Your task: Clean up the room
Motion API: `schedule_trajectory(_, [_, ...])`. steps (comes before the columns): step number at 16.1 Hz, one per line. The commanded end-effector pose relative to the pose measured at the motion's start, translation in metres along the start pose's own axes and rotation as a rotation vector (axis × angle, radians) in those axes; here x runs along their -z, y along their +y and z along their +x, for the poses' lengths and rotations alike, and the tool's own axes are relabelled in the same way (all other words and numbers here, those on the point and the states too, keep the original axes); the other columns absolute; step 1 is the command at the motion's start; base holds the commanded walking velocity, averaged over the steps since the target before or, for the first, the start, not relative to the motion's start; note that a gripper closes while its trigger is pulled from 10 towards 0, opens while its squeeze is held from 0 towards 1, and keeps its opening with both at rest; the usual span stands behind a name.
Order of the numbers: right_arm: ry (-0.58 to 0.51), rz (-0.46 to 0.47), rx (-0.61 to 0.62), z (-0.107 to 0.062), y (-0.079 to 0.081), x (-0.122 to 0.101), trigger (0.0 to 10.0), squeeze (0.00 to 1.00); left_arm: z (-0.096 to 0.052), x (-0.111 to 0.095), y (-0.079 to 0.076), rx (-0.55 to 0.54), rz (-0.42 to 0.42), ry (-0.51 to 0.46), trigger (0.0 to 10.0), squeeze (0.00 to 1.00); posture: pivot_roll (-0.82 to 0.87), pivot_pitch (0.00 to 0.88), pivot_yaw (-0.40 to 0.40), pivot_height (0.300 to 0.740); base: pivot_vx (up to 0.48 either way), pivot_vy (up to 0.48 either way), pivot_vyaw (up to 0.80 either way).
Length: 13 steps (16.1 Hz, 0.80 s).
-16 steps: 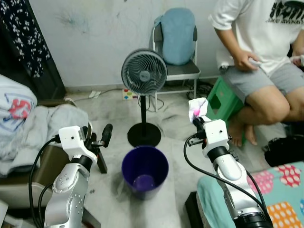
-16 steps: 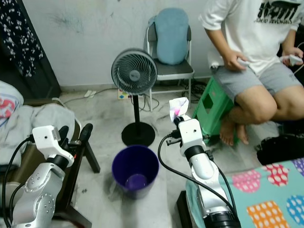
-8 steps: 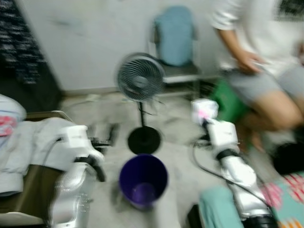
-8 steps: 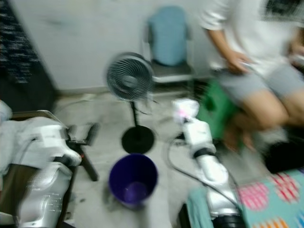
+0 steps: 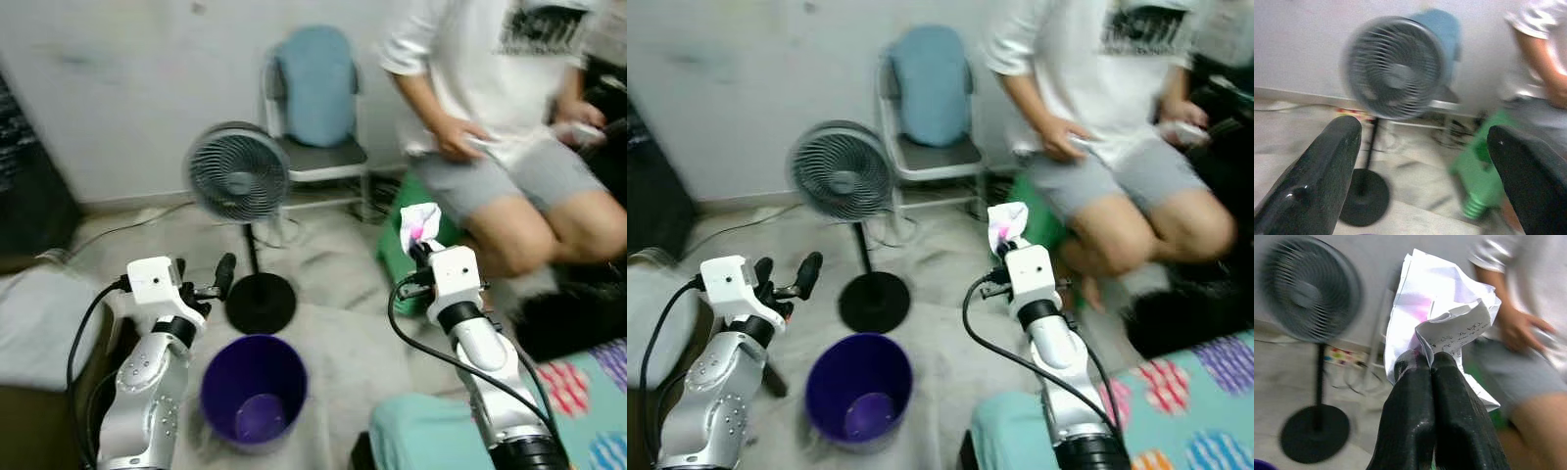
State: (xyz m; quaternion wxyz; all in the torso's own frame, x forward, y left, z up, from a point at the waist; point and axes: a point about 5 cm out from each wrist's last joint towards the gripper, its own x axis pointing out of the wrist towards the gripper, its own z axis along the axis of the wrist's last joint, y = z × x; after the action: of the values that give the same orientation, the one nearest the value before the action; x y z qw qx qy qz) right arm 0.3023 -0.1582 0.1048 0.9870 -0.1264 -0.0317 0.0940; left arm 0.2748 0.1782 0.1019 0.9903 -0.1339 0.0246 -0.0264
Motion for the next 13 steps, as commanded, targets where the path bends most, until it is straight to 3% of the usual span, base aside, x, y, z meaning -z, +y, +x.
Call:
schedule_trajectory(1, [-0.031,-0.014,-0.018,0.006,0.006,-0.006,10.0,0.00,0.001,-0.002,0.008,-0.032,0.027,-0.006,10.0,0.00,-0.14,0.000,-0.006,0.740,0.000,0.000,0.80])
schedule_trajectory(3, [-0.044,-0.014,-0.001,0.008,0.004,-0.010,10.0,0.00,0.003,-0.005,0.012,-0.053,0.002,-0.006,10.0,0.00,-0.13,0.000,-0.005,0.740,0.000,0.000,0.59])
schedule_trajectory(5, [-0.060,0.002,0.000,0.013,0.004,-0.015,10.0,0.00,0.003,-0.012,0.013,-0.055,0.030,-0.035,10.0,0.00,-0.13,0.000,-0.007,0.740,0.000,0.000,0.54])
schedule_trajectory(7, [-0.058,0.027,0.008,0.019,0.007,-0.016,10.0,0.00,0.003,-0.005,0.021,-0.091,0.044,-0.034,10.0,0.00,-0.13,0.000,0.000,0.740,0.000,0.000,0.00])
schedule_trajectory(10, [-0.056,0.057,0.036,0.024,0.006,-0.022,10.0,0.00,0.005,-0.004,0.014,-0.069,0.013,-0.025,10.0,0.00,-0.13,0.000,0.024,0.740,0.000,0.000,0.00])
schedule_trajectory(13, [0.005,0.075,0.062,0.016,0.016,-0.010,10.0,0.00,0.000,0.003,0.013,-0.039,0.045,0.006,10.0,0.00,-0.14,0.000,0.018,0.740,0.000,0.000,0.00])
